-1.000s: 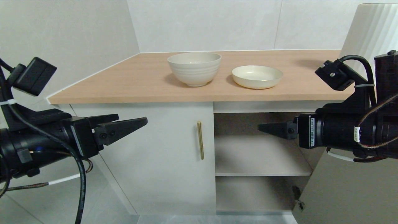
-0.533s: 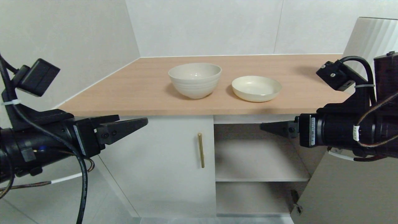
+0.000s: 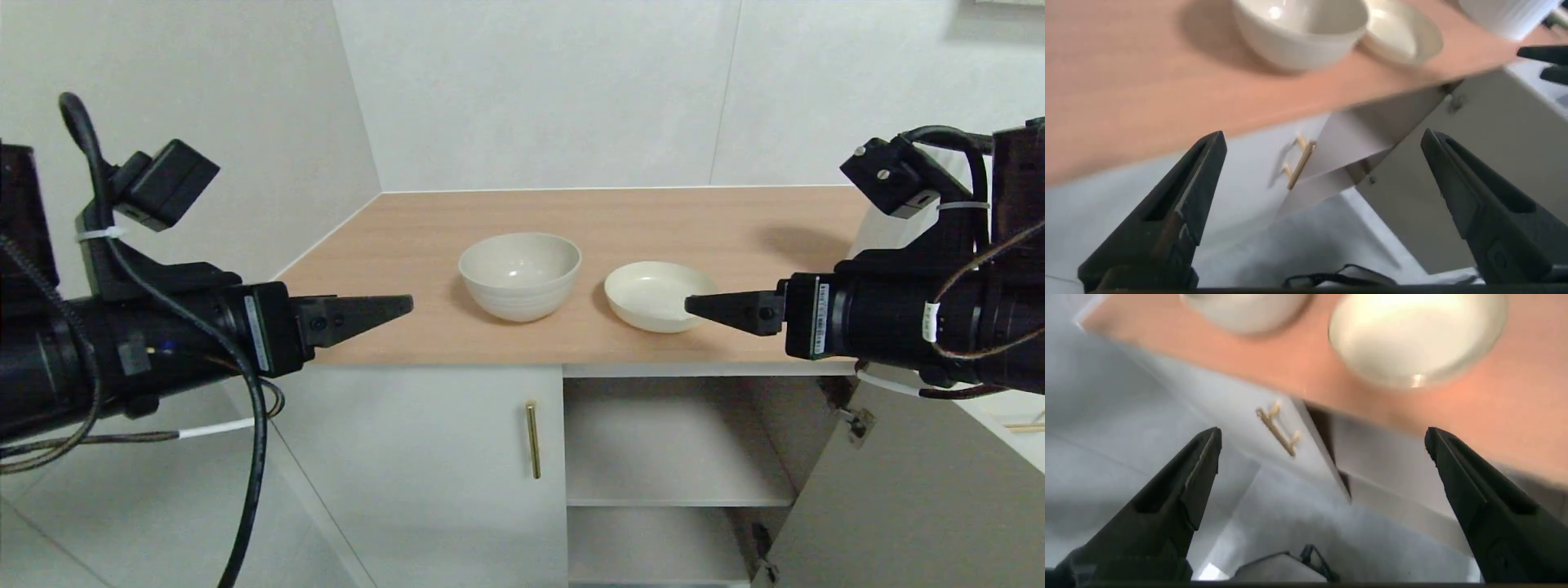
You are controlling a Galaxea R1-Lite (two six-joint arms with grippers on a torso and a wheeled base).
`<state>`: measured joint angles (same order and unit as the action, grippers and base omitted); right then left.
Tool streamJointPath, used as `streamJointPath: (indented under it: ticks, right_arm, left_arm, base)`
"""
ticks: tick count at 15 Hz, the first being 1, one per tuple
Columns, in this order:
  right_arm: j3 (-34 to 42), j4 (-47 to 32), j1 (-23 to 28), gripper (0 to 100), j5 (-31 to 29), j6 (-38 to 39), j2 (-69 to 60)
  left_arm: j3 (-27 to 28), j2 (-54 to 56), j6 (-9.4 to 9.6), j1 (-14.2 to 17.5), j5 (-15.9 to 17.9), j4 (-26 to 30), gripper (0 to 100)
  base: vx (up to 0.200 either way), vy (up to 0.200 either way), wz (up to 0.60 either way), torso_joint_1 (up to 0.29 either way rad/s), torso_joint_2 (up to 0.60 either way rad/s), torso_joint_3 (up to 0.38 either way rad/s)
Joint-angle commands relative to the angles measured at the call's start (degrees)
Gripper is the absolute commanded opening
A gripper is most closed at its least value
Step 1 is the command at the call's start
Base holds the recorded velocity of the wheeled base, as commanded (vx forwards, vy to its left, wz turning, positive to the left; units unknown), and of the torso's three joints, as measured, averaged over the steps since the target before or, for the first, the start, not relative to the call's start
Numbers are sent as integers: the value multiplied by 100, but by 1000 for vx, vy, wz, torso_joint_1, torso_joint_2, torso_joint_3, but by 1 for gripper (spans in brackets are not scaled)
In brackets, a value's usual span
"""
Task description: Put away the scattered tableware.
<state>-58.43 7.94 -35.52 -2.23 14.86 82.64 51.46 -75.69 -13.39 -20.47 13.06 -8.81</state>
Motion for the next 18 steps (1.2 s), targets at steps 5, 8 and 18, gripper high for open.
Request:
streamJointPath:
  ticks: [5, 8, 18]
  right_arm:
    - [33, 621, 265, 100, 39, -387, 560]
    - [-116, 815, 292, 100, -41, -405, 859]
    - [-2120, -1585, 415, 100, -1420, 1010, 2028]
  left_arm:
    - [1139, -675, -182, -27, 4, 1189, 100]
    - [1525, -737, -1035, -63, 4, 1681, 100]
    - [2088, -2723, -2098, -599, -1701, 1338, 100]
  base:
    - [0, 0, 0, 184, -442, -264]
    - [0, 0, 0, 39, -91, -49]
    - [0, 0, 0, 0, 0, 0]
